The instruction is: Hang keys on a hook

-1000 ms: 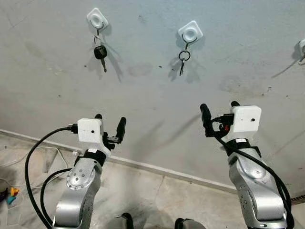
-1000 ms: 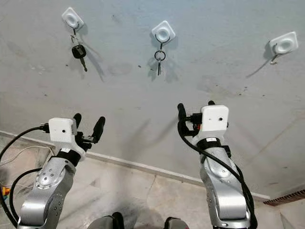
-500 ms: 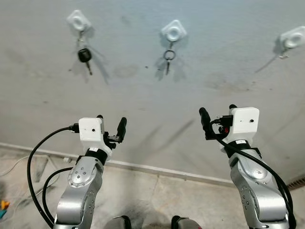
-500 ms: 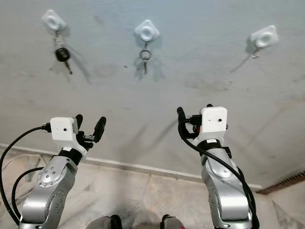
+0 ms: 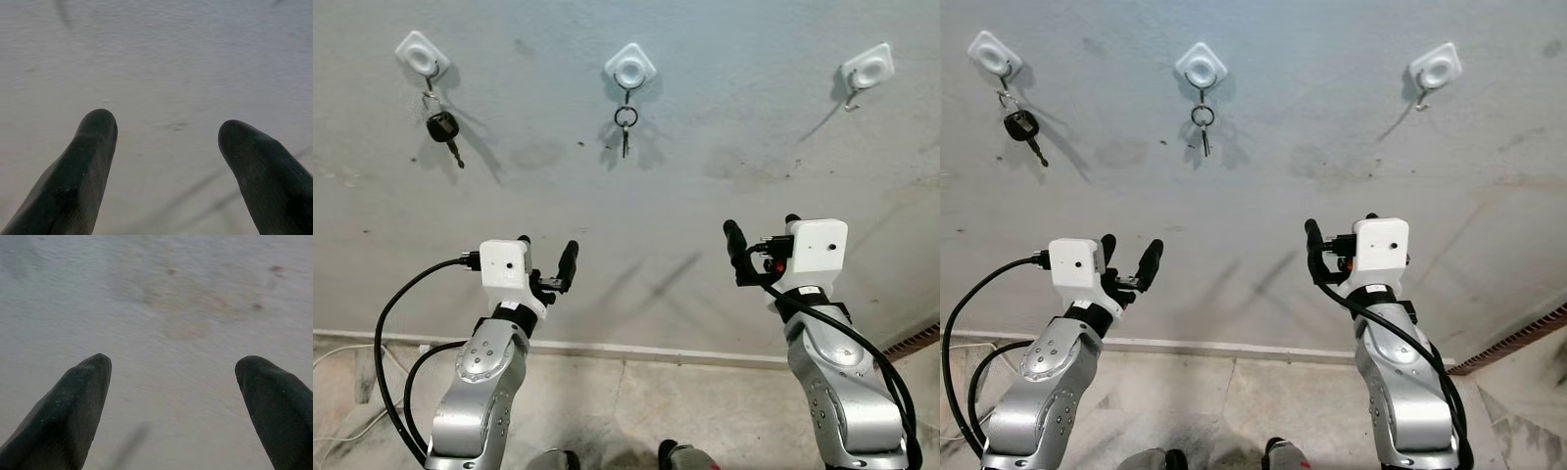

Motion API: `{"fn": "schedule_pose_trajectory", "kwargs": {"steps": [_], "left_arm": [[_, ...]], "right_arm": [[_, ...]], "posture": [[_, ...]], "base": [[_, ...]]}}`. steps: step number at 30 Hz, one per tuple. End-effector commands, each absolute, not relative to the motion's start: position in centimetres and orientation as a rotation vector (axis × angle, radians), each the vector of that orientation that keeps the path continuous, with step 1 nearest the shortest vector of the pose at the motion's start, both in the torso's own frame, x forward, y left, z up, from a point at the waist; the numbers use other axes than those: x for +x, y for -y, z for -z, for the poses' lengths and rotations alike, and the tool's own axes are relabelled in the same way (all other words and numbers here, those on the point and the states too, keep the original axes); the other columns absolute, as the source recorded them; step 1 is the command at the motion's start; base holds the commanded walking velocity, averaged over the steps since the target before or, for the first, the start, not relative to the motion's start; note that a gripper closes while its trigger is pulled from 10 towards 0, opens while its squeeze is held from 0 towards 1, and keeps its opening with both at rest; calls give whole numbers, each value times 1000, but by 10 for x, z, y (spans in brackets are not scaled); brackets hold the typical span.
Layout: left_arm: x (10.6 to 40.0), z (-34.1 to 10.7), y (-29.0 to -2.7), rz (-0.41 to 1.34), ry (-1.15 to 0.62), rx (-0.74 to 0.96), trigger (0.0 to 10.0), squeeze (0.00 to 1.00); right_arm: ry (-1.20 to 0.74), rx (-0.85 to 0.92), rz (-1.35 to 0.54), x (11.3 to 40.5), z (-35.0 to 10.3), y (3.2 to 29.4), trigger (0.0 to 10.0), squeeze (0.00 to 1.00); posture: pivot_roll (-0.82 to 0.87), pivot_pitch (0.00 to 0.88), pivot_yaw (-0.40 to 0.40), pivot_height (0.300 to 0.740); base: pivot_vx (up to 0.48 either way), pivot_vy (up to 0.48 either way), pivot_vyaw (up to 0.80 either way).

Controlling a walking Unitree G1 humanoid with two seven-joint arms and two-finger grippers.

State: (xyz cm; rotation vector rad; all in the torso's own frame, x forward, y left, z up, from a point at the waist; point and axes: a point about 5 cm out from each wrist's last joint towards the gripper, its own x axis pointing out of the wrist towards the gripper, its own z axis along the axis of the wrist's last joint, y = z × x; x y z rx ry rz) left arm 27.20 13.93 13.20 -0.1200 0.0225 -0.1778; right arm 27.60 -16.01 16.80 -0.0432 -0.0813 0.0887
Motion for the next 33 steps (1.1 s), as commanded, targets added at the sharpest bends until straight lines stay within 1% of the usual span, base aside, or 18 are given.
{"fn": "schedule_pose_trajectory", "kwargs": {"steps": [1, 33], "left_arm": [[271, -126, -142, 170, -53, -109, 10000, 0], [267, -123, -143, 168, -82, -117, 10000, 0]], "right_arm": [[92, -35, -99, 275, -170, 158, 10000, 0], [87, -26, -99, 276, -170, 157, 10000, 0]], "posture": [[-68, 161, 35, 740], [-65, 174, 35, 740]], "base": [[-285, 0, 0], [-301, 0, 0]]}}
